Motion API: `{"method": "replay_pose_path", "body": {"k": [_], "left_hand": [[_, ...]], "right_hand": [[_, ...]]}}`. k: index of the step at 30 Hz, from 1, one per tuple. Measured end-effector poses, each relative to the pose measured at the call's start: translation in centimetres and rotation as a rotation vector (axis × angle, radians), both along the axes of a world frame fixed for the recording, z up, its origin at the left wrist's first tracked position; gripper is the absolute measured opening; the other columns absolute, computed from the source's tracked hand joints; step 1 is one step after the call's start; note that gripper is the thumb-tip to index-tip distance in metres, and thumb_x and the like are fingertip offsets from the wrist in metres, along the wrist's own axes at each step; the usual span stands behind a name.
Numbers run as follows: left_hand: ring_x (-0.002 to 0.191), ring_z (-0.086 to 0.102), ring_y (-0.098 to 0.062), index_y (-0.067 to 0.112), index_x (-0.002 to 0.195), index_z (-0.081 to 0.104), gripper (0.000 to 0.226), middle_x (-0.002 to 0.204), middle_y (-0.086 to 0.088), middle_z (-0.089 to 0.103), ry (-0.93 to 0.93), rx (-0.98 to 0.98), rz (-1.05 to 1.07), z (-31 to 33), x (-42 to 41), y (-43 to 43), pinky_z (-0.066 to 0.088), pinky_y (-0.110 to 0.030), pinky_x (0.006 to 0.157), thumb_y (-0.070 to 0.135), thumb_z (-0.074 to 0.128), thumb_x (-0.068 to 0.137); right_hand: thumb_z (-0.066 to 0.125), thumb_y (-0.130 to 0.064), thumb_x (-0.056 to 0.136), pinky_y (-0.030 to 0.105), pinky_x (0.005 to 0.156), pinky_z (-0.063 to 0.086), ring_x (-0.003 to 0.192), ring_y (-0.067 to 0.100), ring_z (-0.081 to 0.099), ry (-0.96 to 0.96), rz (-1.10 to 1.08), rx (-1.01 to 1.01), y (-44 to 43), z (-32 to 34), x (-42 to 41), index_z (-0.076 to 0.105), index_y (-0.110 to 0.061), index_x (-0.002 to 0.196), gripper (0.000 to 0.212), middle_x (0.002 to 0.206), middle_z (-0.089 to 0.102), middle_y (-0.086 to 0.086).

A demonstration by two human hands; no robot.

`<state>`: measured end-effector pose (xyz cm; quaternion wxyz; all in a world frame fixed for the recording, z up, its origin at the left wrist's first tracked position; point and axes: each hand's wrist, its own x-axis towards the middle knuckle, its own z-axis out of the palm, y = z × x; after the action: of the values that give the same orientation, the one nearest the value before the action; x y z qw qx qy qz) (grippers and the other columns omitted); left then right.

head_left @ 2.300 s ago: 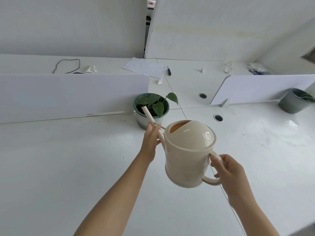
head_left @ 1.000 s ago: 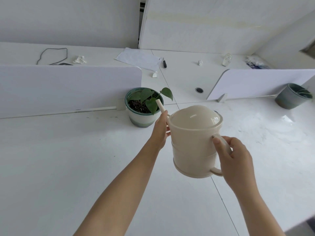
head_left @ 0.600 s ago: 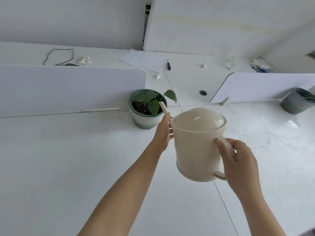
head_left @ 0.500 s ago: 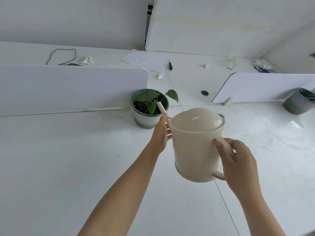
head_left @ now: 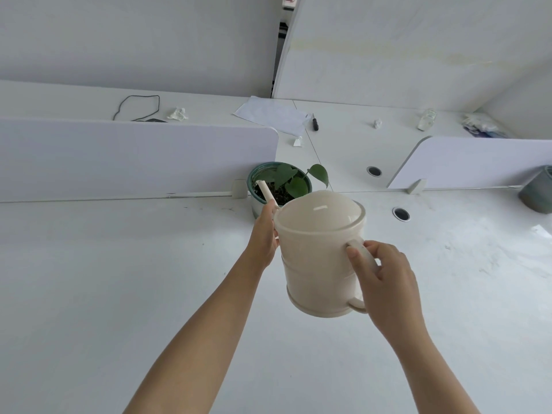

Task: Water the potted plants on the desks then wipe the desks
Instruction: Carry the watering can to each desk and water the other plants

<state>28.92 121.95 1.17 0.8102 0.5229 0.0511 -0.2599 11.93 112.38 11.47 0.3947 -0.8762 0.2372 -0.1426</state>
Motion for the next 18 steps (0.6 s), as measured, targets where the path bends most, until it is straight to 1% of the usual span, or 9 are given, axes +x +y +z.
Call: {"method": "replay_pose_path", "body": {"k": [4, 5, 7, 9, 11, 14, 16, 17, 18], "left_hand": [[0.059, 0.041, -0.012, 0.024, 0.064, 0.040, 0.028, 0.055, 0.009, 0.046, 0.002, -0.003, -0.012, -0.1, -0.2, -0.3, 0.037, -0.026, 0.057, 0.029, 0.038, 0.091], [0.059, 0.042, -0.012, 0.024, 0.065, 0.040, 0.027, 0.056, 0.008, 0.046, 0.003, -0.002, -0.017, -0.2, -0.4, -0.5, 0.037, -0.026, 0.056, 0.029, 0.037, 0.092], [0.060, 0.044, -0.012, 0.024, 0.067, 0.042, 0.027, 0.055, 0.010, 0.049, 0.008, -0.003, -0.029, -0.3, -0.7, -0.9, 0.038, -0.025, 0.056, 0.031, 0.038, 0.092], [0.060, 0.045, -0.011, 0.024, 0.067, 0.042, 0.027, 0.055, 0.010, 0.049, 0.018, -0.004, -0.052, -0.2, -1.1, -1.5, 0.039, -0.025, 0.057, 0.034, 0.039, 0.092], [0.058, 0.042, -0.011, 0.023, 0.064, 0.036, 0.029, 0.053, 0.010, 0.045, 0.012, 0.011, -0.079, -0.1, -1.6, -2.0, 0.038, -0.024, 0.055, 0.031, 0.038, 0.092], [0.053, 0.042, -0.008, 0.023, 0.062, 0.032, 0.032, 0.054, 0.009, 0.043, -0.023, 0.035, -0.118, 0.3, -2.5, -3.0, 0.037, -0.022, 0.052, 0.026, 0.035, 0.094], [0.050, 0.044, -0.006, 0.022, 0.063, 0.032, 0.033, 0.054, 0.009, 0.044, -0.016, 0.031, -0.147, 0.7, -3.1, -3.6, 0.037, -0.023, 0.056, 0.029, 0.034, 0.095], [0.052, 0.045, -0.007, 0.022, 0.063, 0.033, 0.034, 0.054, 0.010, 0.046, -0.012, 0.023, -0.162, 0.8, -3.4, -3.9, 0.038, -0.024, 0.058, 0.032, 0.034, 0.095], [0.057, 0.048, -0.009, 0.021, 0.065, 0.034, 0.033, 0.056, 0.009, 0.049, -0.007, 0.016, -0.175, 0.8, -3.7, -4.0, 0.039, -0.025, 0.063, 0.035, 0.034, 0.095]], "right_hand": [[0.052, -0.032, 0.088, 0.030, 0.076, 0.034, 0.095, 0.020, 0.046, 0.004, -0.019, 0.004, 0.0, 0.0, -0.3, 0.053, -0.016, 0.082, 0.017, 0.089, 0.052, -0.010], [0.052, -0.033, 0.088, 0.032, 0.077, 0.037, 0.095, 0.020, 0.046, 0.004, -0.025, 0.002, -0.1, 0.0, -0.5, 0.054, -0.016, 0.082, 0.018, 0.090, 0.054, -0.009], [0.052, -0.034, 0.087, 0.043, 0.080, 0.046, 0.094, 0.021, 0.047, 0.000, -0.044, 0.017, -0.2, -0.1, -0.8, 0.055, -0.016, 0.085, 0.019, 0.090, 0.054, -0.013], [0.052, -0.034, 0.087, 0.048, 0.081, 0.048, 0.093, 0.022, 0.047, 0.009, -0.063, 0.009, -0.4, -0.1, -1.2, 0.055, -0.016, 0.085, 0.019, 0.091, 0.054, -0.012], [0.053, -0.034, 0.087, 0.049, 0.080, 0.048, 0.093, 0.021, 0.046, -0.008, -0.080, 0.006, -0.7, -0.1, -1.8, 0.054, -0.018, 0.082, 0.017, 0.091, 0.054, -0.013], [0.052, -0.033, 0.087, 0.044, 0.081, 0.046, 0.096, 0.024, 0.049, -0.015, -0.116, 0.015, -1.3, -0.2, -2.8, 0.052, -0.022, 0.079, 0.014, 0.091, 0.053, -0.015], [0.053, -0.033, 0.087, 0.046, 0.078, 0.048, 0.097, 0.027, 0.051, -0.031, -0.142, 0.057, -1.7, -0.4, -3.7, 0.051, -0.029, 0.075, 0.013, 0.089, 0.052, -0.021], [0.053, -0.032, 0.088, 0.045, 0.077, 0.048, 0.097, 0.029, 0.052, -0.041, -0.155, 0.072, -1.8, -0.5, -4.2, 0.049, -0.032, 0.074, 0.014, 0.090, 0.053, -0.018], [0.053, -0.030, 0.088, 0.042, 0.076, 0.046, 0.097, 0.030, 0.052, -0.047, -0.166, 0.085, -2.0, -0.7, -4.6, 0.048, -0.033, 0.073, 0.015, 0.093, 0.056, -0.013]]}}
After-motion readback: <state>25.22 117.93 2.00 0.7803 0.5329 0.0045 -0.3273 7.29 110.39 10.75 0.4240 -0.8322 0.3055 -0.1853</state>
